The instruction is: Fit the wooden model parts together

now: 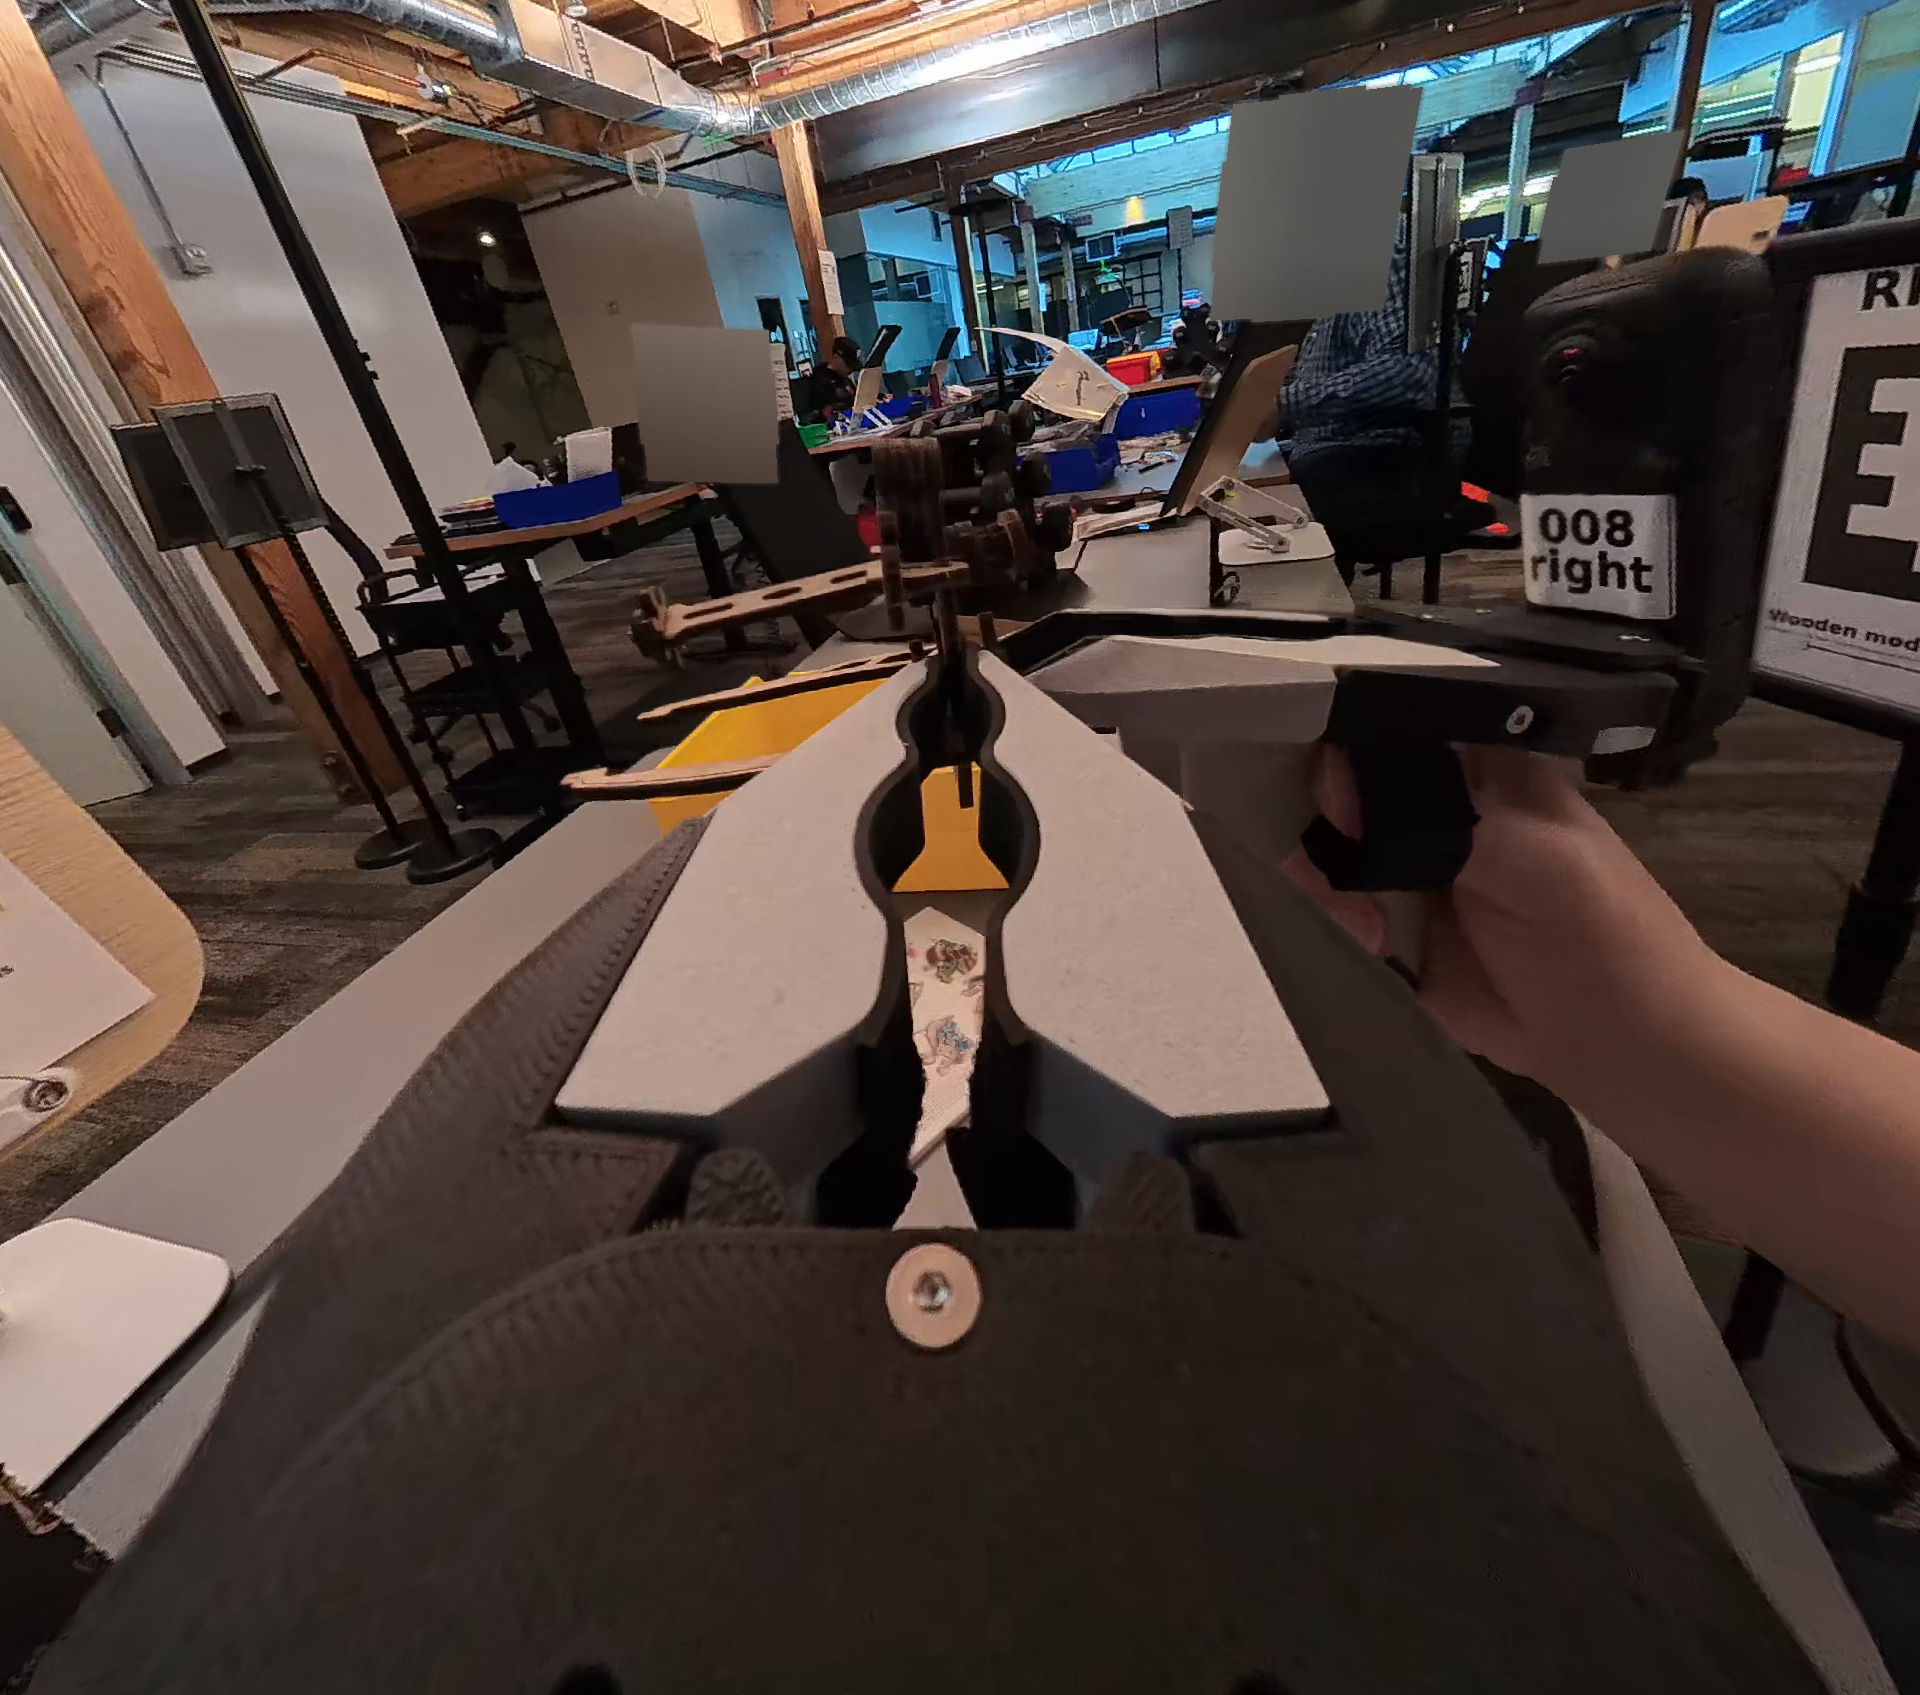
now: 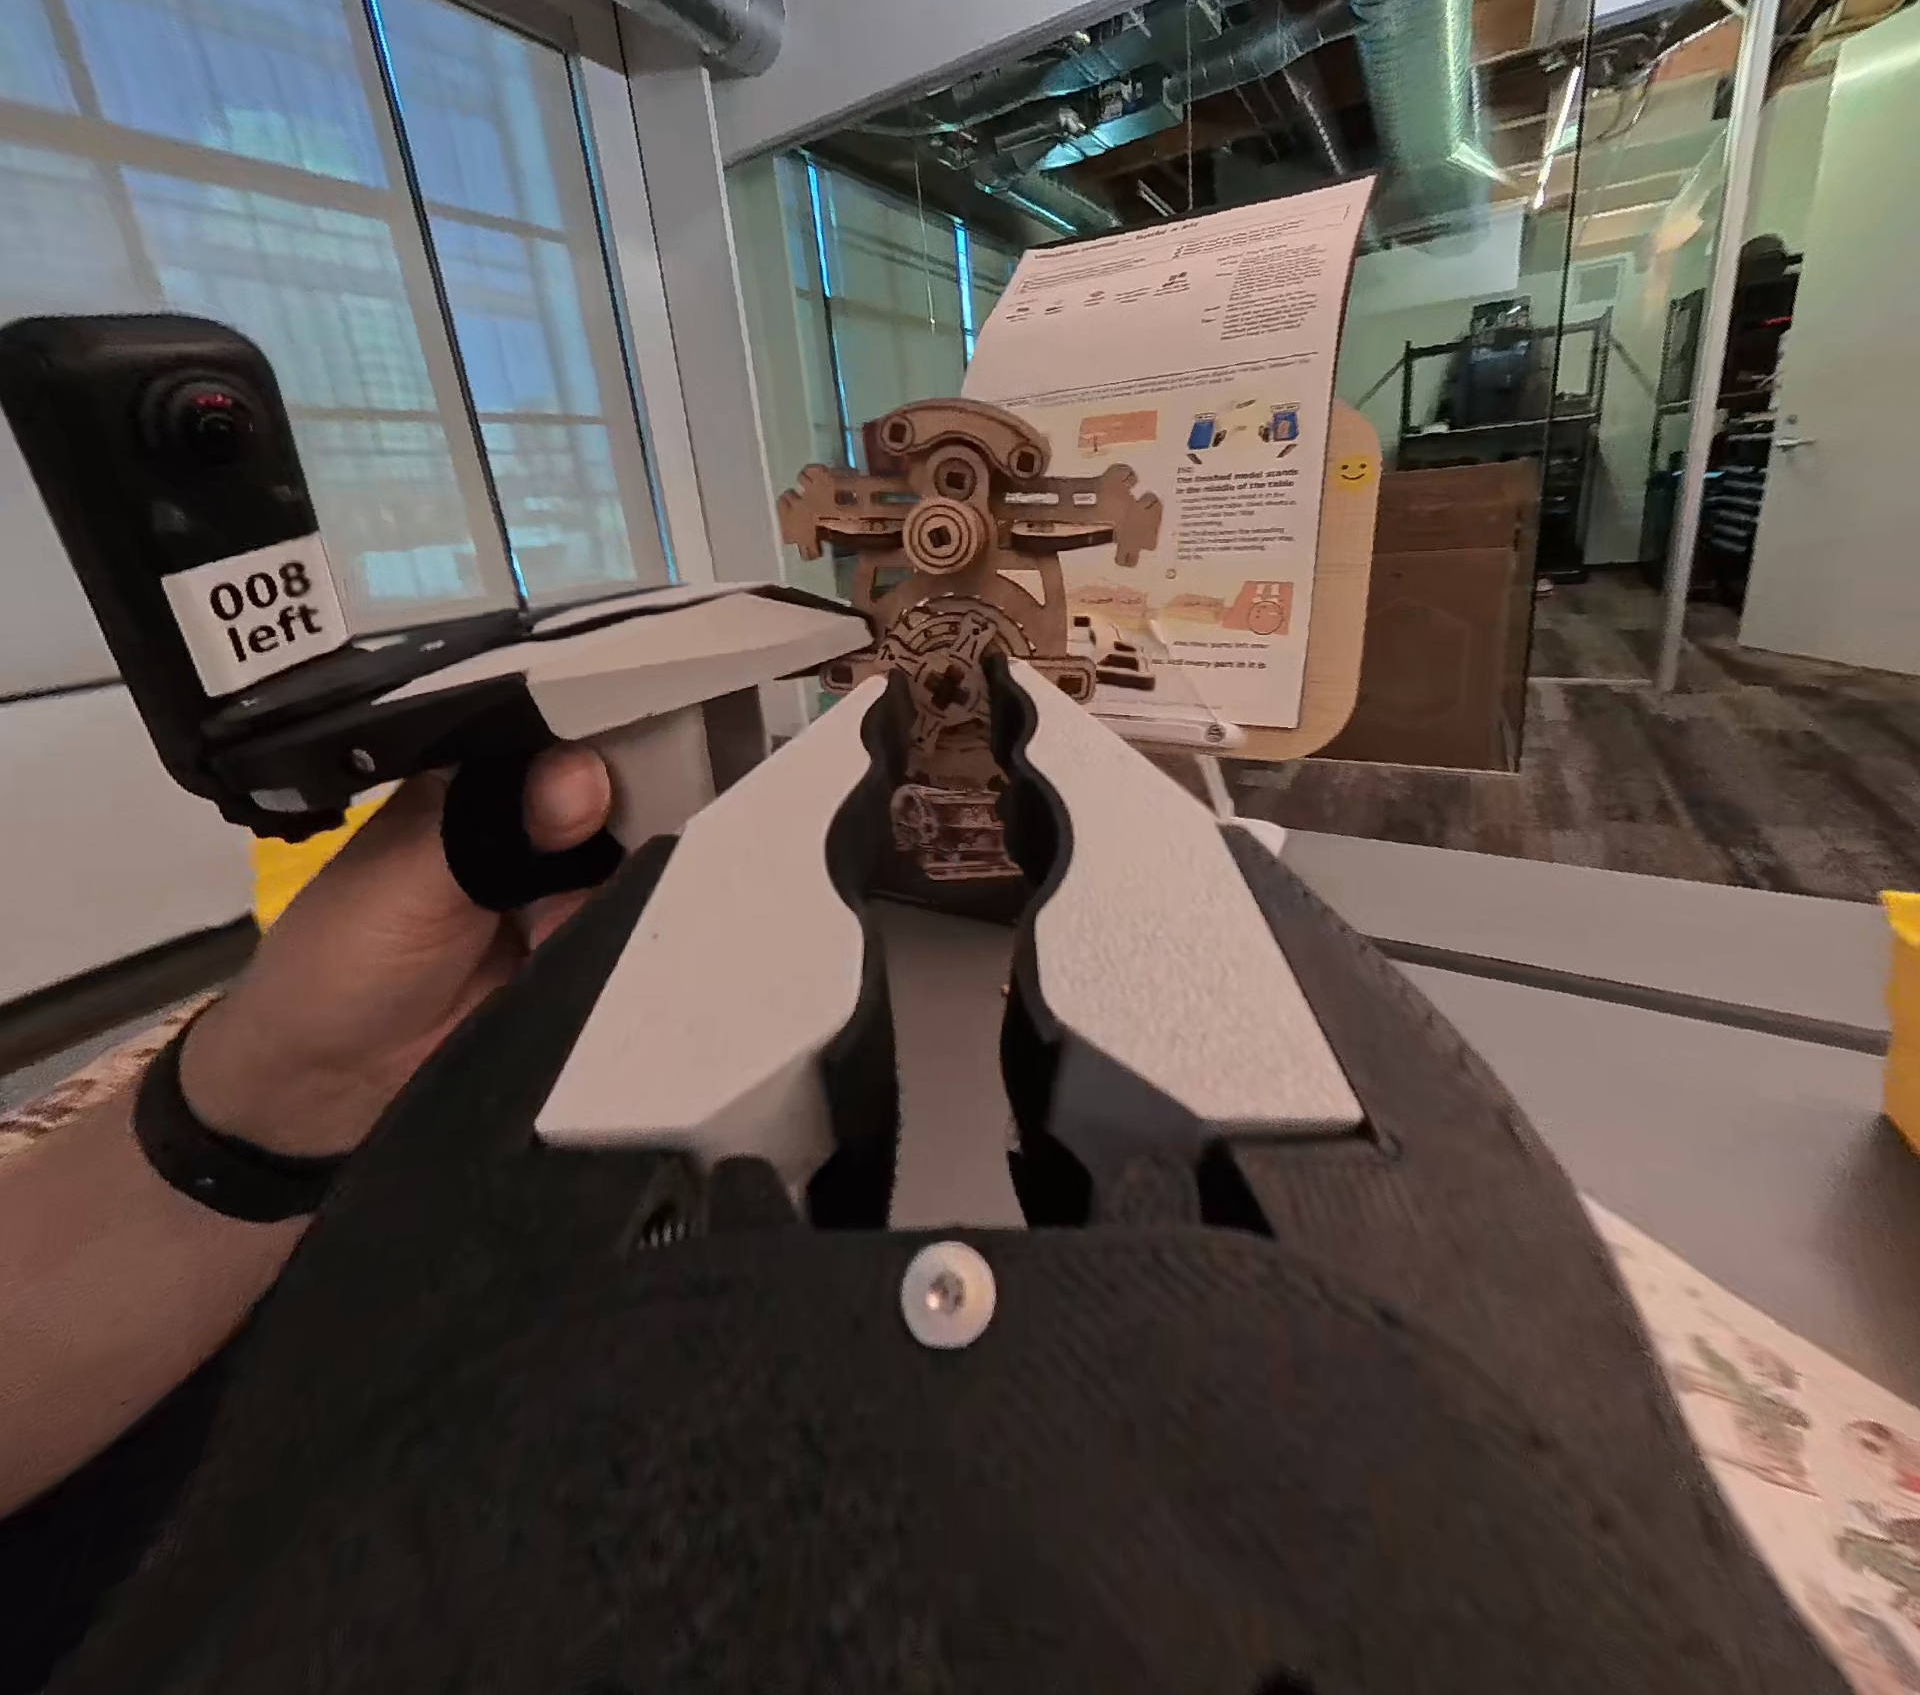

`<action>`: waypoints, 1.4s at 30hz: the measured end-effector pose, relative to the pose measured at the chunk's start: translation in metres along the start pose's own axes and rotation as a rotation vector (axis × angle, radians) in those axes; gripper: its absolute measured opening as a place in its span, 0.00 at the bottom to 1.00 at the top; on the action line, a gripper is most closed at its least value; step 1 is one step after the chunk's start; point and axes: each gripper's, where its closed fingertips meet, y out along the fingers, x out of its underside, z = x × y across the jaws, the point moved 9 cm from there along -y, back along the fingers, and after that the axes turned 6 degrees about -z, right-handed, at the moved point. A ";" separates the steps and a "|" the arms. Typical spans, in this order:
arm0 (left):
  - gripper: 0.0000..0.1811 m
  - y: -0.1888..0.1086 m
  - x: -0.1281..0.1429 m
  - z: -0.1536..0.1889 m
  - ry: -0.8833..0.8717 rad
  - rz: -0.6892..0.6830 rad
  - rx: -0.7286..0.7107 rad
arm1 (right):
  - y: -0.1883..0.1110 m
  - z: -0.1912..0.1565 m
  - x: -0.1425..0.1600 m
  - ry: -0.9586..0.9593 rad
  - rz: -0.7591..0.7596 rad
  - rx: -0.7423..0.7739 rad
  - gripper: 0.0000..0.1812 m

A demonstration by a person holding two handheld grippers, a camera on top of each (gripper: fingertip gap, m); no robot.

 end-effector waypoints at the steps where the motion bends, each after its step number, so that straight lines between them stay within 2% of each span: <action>1: 0.00 0.000 0.000 0.001 0.015 0.000 -0.010 | 0.000 0.001 0.001 0.023 0.006 -0.010 0.07; 10: 0.00 0.001 -0.001 0.013 0.165 0.006 -0.093 | -0.001 0.010 0.006 0.252 0.064 -0.134 0.07; 19: 0.00 0.002 0.000 0.015 0.198 0.008 -0.113 | 0.001 0.015 0.010 0.403 0.082 -0.201 0.07; 31: 0.00 0.004 0.001 0.017 0.236 0.016 -0.116 | 0.005 0.023 0.020 0.815 0.113 -0.382 0.07; 38: 0.00 0.004 0.001 0.018 0.267 0.007 -0.126 | 0.007 0.024 0.026 0.983 0.121 -0.443 0.07; 42: 0.00 0.003 0.001 0.019 0.294 0.015 -0.130 | 0.009 0.024 0.029 1.155 0.138 -0.521 0.07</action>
